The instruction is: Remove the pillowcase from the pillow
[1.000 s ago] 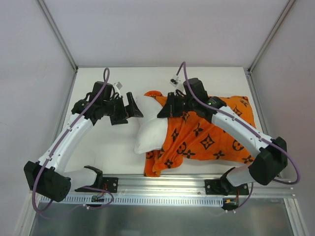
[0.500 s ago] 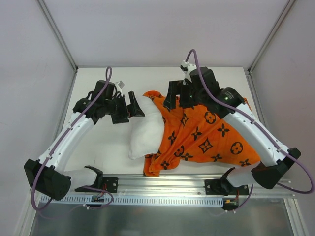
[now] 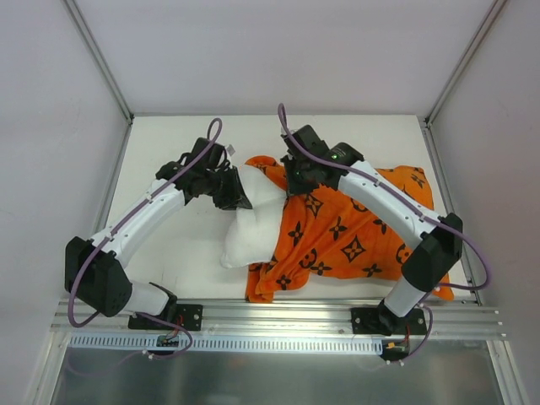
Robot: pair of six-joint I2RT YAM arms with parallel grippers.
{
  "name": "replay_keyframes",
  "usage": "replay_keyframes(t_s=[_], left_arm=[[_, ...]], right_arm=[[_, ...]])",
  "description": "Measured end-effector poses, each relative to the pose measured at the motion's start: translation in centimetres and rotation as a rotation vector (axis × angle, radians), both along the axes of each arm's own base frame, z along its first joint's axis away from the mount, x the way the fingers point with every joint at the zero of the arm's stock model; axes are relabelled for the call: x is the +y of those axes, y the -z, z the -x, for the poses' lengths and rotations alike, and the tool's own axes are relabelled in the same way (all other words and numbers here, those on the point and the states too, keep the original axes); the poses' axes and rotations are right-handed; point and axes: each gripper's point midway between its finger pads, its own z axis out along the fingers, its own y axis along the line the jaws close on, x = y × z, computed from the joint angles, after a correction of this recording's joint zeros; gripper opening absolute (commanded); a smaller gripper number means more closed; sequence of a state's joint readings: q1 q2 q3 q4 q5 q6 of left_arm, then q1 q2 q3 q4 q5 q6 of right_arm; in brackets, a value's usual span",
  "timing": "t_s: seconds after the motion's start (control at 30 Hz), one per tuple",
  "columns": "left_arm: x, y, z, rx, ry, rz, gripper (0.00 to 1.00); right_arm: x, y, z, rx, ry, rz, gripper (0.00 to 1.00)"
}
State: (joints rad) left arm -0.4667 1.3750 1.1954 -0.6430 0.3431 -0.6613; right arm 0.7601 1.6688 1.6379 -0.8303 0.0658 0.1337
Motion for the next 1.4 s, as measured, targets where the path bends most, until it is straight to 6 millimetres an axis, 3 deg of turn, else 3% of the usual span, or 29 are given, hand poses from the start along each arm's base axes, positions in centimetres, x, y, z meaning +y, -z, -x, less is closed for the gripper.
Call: replay_keyframes(t_s=[0.13,0.37,0.47,0.63,0.9,1.03,1.13,1.2,1.23,1.27,1.33,1.4], left_arm=[[-0.5,0.3,-0.3,-0.003,0.004,0.004,0.00],[1.5,0.0,-0.7,-0.005,-0.071,0.047,0.00],[2.9,-1.1,-1.3,-0.028,-0.111,0.088,0.00],[6.0,-4.7,-2.3,-0.097,-0.191,0.164,0.00],[7.5,-11.7,-3.8,-0.239,-0.210,0.214,0.00],[7.6,-11.7,-4.2,-0.235,-0.218,0.211,0.00],[8.1,-10.3,-4.8,-0.205,-0.242,0.189,0.00],[9.1,-8.9,-5.0,-0.177,-0.278,0.162,0.00],[9.6,-8.2,-5.0,-0.163,-0.295,0.147,0.00],[10.2,-7.5,-5.0,-0.149,-0.315,0.126,0.00],[11.2,-6.2,-5.0,-0.126,-0.347,0.089,0.00],[12.2,-5.3,-5.2,-0.111,-0.380,0.061,0.00]], right_arm=[[-1.4,-0.2,-0.1,-0.011,0.048,-0.015,0.01],[-10.1,0.3,-0.1,-0.028,0.259,-0.062,0.01],[-12.9,0.3,0.5,-0.043,0.326,-0.087,0.01],[-16.4,-1.2,1.5,-0.054,0.415,-0.181,0.01],[-15.9,-6.7,1.3,-0.122,0.385,-0.272,0.01],[-15.3,-8.5,-0.1,-0.136,0.375,-0.290,0.01],[-13.8,-8.1,-1.6,-0.110,0.348,-0.273,0.02],[-12.2,-6.9,-2.0,-0.085,0.308,-0.249,0.22],[-11.1,-6.0,-1.8,-0.061,0.279,-0.230,0.54],[-10.3,-5.1,-1.8,-0.041,0.255,-0.208,0.66],[-8.7,-3.2,-1.2,-0.001,0.186,-0.154,0.80],[-7.9,-1.6,-0.7,0.036,0.141,-0.102,0.85]])
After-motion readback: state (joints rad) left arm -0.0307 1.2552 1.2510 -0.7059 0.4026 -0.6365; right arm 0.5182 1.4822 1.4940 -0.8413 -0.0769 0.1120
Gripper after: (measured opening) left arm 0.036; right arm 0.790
